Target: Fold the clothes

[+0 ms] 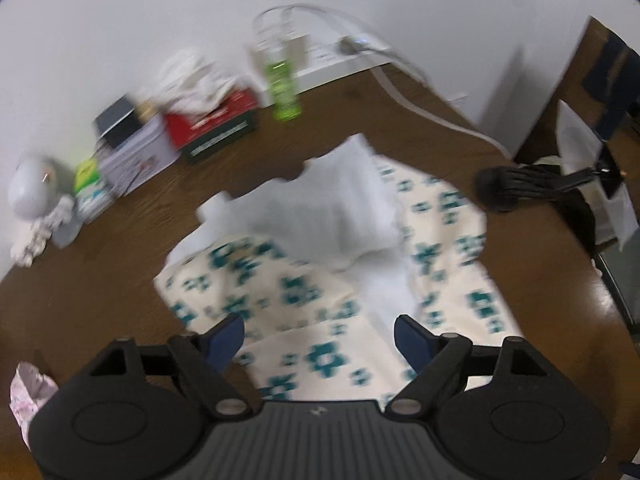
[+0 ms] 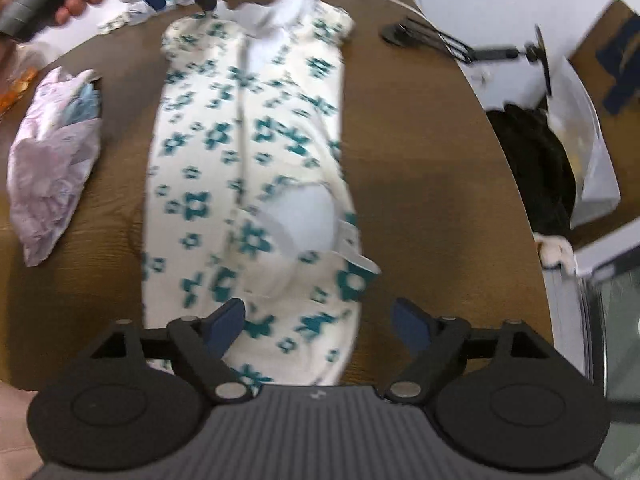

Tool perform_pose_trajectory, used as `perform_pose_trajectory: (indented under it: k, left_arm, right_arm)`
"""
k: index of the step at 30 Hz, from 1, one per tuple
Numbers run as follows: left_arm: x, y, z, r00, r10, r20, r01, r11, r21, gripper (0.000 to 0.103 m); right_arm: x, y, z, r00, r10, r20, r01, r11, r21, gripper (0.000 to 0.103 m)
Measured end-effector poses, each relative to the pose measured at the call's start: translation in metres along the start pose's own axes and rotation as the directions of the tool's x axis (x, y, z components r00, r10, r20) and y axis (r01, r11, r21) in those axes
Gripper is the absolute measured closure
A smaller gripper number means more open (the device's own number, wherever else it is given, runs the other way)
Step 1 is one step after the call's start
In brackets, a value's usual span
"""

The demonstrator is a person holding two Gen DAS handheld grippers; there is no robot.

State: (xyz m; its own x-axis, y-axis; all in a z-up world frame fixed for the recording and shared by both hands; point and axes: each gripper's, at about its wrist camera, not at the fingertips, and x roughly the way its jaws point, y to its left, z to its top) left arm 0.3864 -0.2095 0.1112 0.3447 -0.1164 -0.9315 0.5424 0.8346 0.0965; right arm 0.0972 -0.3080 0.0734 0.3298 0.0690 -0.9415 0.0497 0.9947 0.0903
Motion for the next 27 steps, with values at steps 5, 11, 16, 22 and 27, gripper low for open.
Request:
perform_pose_trajectory:
  k: [5, 11, 16, 22, 27]
  left_arm:
    - [0.016, -0.066, 0.014, 1.000, 0.007, -0.009, -0.006, 0.998, 0.069, 0.021]
    - [0.049, -0.111, 0.033, 0.998, 0.046, -0.035, -0.044, 0.997, 0.068, 0.028]
    - [0.076, -0.141, 0.049, 0.994, 0.086, -0.061, -0.083, 0.995, 0.062, 0.047]
    - [0.095, -0.140, 0.055, 0.990, 0.130, -0.056, -0.129, 0.991, 0.020, 0.059]
    - [0.098, -0.136, 0.055, 0.992, 0.121, -0.038, -0.120, 0.993, 0.010, 0.098]
  right_arm:
    - [0.013, -0.012, -0.003, 0.999, 0.044, 0.000, -0.044, 0.999, 0.014, 0.017]
    - [0.023, -0.029, -0.004, 0.996, 0.087, 0.017, -0.087, 0.996, 0.030, 0.041]
    - [0.032, -0.037, -0.003, 0.990, 0.144, 0.002, -0.144, 0.989, 0.036, 0.058]
    - [0.039, -0.033, -0.003, 0.984, 0.180, 0.012, -0.180, 0.984, 0.004, 0.075]
    - [0.038, -0.030, -0.004, 0.985, 0.168, 0.028, -0.167, 0.986, -0.025, 0.090]
